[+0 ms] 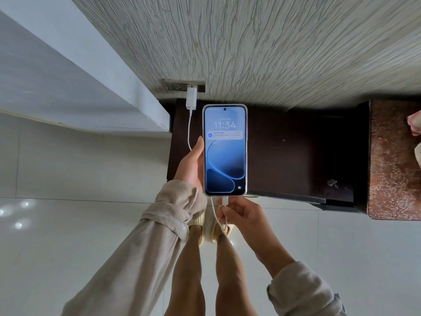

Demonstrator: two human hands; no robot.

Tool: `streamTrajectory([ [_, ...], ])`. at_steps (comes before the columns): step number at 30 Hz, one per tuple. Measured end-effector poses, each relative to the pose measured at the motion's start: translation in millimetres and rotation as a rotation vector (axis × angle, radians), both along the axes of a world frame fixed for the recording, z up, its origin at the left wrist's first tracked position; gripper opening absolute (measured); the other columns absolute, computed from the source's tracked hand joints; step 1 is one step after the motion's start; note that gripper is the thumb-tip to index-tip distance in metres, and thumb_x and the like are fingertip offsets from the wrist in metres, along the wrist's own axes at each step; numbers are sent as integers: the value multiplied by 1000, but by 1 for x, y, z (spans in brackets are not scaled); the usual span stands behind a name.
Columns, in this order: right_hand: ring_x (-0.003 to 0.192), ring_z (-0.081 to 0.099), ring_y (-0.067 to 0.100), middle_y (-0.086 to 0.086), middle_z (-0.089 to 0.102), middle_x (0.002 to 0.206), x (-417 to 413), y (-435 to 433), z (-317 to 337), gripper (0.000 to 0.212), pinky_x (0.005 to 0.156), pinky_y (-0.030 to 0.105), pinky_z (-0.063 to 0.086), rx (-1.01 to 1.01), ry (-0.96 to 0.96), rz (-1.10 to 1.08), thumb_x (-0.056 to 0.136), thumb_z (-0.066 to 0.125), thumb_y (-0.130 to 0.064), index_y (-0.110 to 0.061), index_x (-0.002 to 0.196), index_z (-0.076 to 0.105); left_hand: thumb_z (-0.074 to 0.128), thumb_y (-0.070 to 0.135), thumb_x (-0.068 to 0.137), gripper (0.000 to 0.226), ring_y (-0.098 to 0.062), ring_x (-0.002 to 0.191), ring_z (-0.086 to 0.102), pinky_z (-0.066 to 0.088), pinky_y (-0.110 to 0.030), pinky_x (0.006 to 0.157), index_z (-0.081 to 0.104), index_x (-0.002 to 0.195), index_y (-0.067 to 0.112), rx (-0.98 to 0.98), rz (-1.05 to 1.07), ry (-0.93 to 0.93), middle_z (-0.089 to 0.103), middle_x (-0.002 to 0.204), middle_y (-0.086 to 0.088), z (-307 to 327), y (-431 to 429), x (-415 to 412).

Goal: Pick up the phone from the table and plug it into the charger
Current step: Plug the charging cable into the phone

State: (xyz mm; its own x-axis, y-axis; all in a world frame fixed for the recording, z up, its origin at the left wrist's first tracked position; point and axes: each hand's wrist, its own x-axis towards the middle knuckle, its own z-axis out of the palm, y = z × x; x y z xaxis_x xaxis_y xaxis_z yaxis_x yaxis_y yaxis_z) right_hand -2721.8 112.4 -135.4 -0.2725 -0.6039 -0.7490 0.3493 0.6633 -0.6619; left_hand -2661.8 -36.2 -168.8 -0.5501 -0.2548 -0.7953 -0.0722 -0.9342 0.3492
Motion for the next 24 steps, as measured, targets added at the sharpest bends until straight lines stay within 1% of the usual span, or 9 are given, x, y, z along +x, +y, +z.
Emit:
streamTrajectory([
  [4, 54, 62, -5, -13, 66, 58, 1, 1, -1, 12, 59, 5, 50, 4, 15, -3, 87, 54, 0, -4, 86, 65, 29, 53, 90, 44, -13, 77, 75, 58, -30, 66, 66, 94, 29, -21, -44, -14, 79, 83, 7, -3, 1, 1],
  [8, 53, 61, -6, -7, 65, 64, 2, 2, -2, 24, 59, 6, 51, 13, 36, 19, 87, 54, -1, -18, 72, 62, 29, 52, 91, 44, -13, 75, 75, 60, -27, 60, 65, 94, 28, -27, -47, -9, 79, 82, 7, -5, 2, 2],
  [12, 50, 59, -7, -3, 64, 65, 2, 2, -4, 11, 56, 2, 47, 6, 15, 35, 87, 53, 0, -5, 81, 61, 30, 51, 91, 45, -14, 73, 75, 60, -27, 58, 68, 90, 27, -8, -39, 7, 79, 80, 6, -7, 2, 2],
  [13, 50, 59, -7, -3, 63, 64, 1, 2, -5, 11, 56, 3, 47, 8, 12, 44, 87, 53, -1, -5, 80, 60, 30, 51, 91, 45, -14, 73, 75, 60, -27, 59, 68, 89, 27, -6, -38, 8, 79, 80, 6, -8, 2, 2],
  [17, 55, 60, -6, -10, 63, 64, -1, 2, -5, 28, 62, 11, 46, 32, 50, 107, 88, 54, -9, -24, 65, 58, 29, 53, 91, 45, -13, 76, 75, 59, -28, 62, 67, 91, 28, -10, -56, -4, 79, 82, 7, -12, 2, 1],
  [19, 63, 62, -7, -15, 64, 69, -4, 4, -6, 26, 63, 9, 48, 34, 39, 221, 88, 55, -16, -30, 67, 60, 29, 53, 91, 45, -14, 76, 75, 59, -28, 62, 66, 92, 29, -4, -63, -7, 79, 82, 7, -13, 2, 0],
  [21, 71, 62, -9, -20, 63, 73, -5, 8, -8, 17, 65, 3, 48, 30, 54, 424, 88, 56, -21, -29, 75, 63, 29, 53, 90, 45, -14, 75, 75, 58, -30, 64, 66, 92, 29, -1, -66, -11, 79, 82, 7, -14, 1, -1],
  [23, 75, 61, -4, -20, 64, 79, -5, 15, -14, 13, 70, 8, 47, 54, 97, 586, 87, 56, -24, -21, 85, 69, 29, 54, 90, 44, -14, 76, 75, 57, -32, 69, 65, 93, 30, -9, -71, -17, 79, 82, 8, -16, 0, -3],
  [24, 79, 61, 0, -12, 68, 85, -5, 18, -18, 16, 75, 13, 47, 86, 124, 632, 87, 55, -24, -17, 89, 69, 28, 54, 90, 44, -14, 76, 75, 56, -32, 70, 65, 94, 30, -13, -70, -18, 79, 82, 8, -17, -1, -3],
])
